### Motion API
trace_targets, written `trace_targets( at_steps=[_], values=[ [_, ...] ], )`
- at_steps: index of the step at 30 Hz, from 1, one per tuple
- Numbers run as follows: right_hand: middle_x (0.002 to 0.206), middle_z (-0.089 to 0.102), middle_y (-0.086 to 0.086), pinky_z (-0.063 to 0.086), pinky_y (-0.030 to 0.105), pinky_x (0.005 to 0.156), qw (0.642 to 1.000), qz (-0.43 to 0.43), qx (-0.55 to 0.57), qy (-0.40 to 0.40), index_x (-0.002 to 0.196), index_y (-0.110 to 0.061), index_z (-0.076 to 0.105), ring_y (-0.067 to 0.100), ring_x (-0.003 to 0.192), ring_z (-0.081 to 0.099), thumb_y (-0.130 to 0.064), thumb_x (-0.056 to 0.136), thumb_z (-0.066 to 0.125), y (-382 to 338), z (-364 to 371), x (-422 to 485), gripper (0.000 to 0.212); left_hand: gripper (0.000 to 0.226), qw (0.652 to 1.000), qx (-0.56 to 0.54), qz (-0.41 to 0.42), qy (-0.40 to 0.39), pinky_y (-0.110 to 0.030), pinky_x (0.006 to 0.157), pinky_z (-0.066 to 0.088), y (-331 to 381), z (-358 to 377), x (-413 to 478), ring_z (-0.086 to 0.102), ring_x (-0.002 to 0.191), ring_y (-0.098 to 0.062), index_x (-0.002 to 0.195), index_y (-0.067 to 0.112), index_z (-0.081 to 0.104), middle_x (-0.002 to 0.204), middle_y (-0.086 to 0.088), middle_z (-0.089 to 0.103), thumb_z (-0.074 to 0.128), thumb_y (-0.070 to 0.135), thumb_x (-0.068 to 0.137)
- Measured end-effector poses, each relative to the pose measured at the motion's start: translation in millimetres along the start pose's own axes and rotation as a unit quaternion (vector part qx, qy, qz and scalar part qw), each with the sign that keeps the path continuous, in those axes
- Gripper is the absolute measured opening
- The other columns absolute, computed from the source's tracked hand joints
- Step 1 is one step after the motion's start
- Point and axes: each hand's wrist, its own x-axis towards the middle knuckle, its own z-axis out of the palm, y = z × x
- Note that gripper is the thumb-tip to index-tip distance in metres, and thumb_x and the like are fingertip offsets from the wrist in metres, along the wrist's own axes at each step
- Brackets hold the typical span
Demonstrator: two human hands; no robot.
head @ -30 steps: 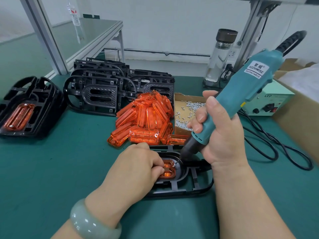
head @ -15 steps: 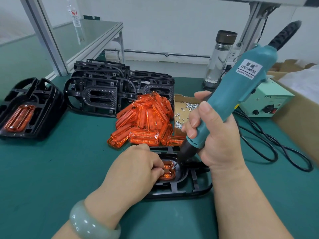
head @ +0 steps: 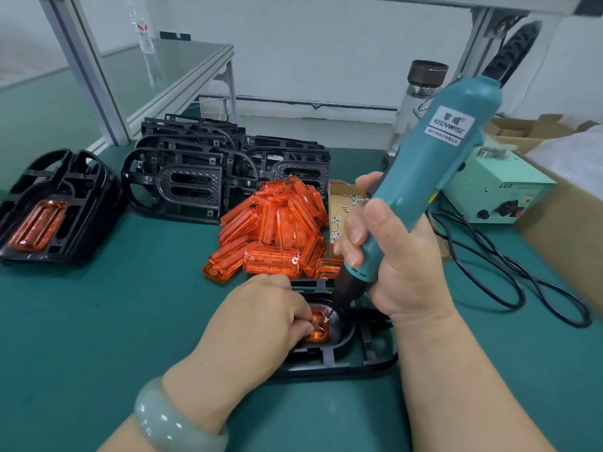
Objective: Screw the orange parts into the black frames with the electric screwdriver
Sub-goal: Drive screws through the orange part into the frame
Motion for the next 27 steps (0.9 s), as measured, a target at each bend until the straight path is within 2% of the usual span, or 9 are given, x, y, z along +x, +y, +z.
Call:
trace_targets(
  at_steps=[9, 11, 13, 17, 27],
  values=[
    [0.059, 0.052, -0.006, 0.045, 0.027, 0.054, 1.000, 0.013, 0.015, -0.003, 0.102, -0.017, 0.057, 0.009, 0.042, 0.047, -0.044, 0.071, 0.080, -0.2, -1.1, 1.0, 0.047, 0.017, 1.000, -0.019, -0.011, 0.015, -0.025, 0.079, 0.041, 1.5, -0.2, 0.1, 0.049, 0.091, -0.008, 0.097, 0.032, 0.072, 0.087, 0.012, 0.051, 0.062, 0.040, 0.085],
    [0.058, 0.051, -0.006, 0.044, 0.026, 0.053, 1.000, 0.014, 0.014, 0.000, 0.101, -0.017, 0.056, 0.009, 0.041, 0.046, -0.033, 0.073, 0.080, 0.2, -1.0, 1.4, 0.040, 0.016, 1.000, -0.020, -0.012, 0.017, -0.025, 0.078, 0.041, 1.5, 0.1, 0.1, 0.048, 0.090, -0.008, 0.096, 0.032, 0.072, 0.086, 0.012, 0.051, 0.062, 0.040, 0.085],
    [0.056, 0.050, -0.006, 0.041, 0.027, 0.051, 1.000, 0.013, 0.015, 0.005, 0.098, -0.018, 0.056, 0.010, 0.039, 0.044, -0.024, 0.076, 0.069, 0.6, -1.3, 1.1, 0.026, 0.016, 1.000, -0.021, -0.013, 0.017, -0.025, 0.078, 0.041, 1.7, 0.4, 0.3, 0.048, 0.089, -0.008, 0.095, 0.032, 0.072, 0.086, 0.012, 0.051, 0.062, 0.040, 0.085],
    [0.055, 0.048, -0.005, 0.039, 0.028, 0.051, 1.000, 0.008, 0.016, 0.009, 0.092, -0.021, 0.058, 0.011, 0.038, 0.043, -0.020, 0.076, 0.063, 1.7, -1.2, -0.7, 0.017, 0.016, 0.999, -0.023, -0.016, 0.020, -0.026, 0.077, 0.042, 2.1, 0.7, 0.0, 0.049, 0.089, -0.009, 0.095, 0.031, 0.072, 0.086, 0.011, 0.051, 0.063, 0.039, 0.085],
    [0.055, 0.046, -0.004, 0.039, 0.029, 0.051, 1.000, 0.006, -0.007, 0.002, 0.089, -0.024, 0.059, 0.012, 0.038, 0.041, -0.018, 0.074, 0.064, 3.5, -1.6, -0.7, 0.016, 0.015, 0.999, -0.024, -0.020, 0.024, -0.027, 0.078, 0.043, 4.3, -0.5, -0.3, 0.052, 0.089, -0.010, 0.092, 0.030, 0.072, 0.086, 0.010, 0.053, 0.064, 0.039, 0.084]
  ],
)
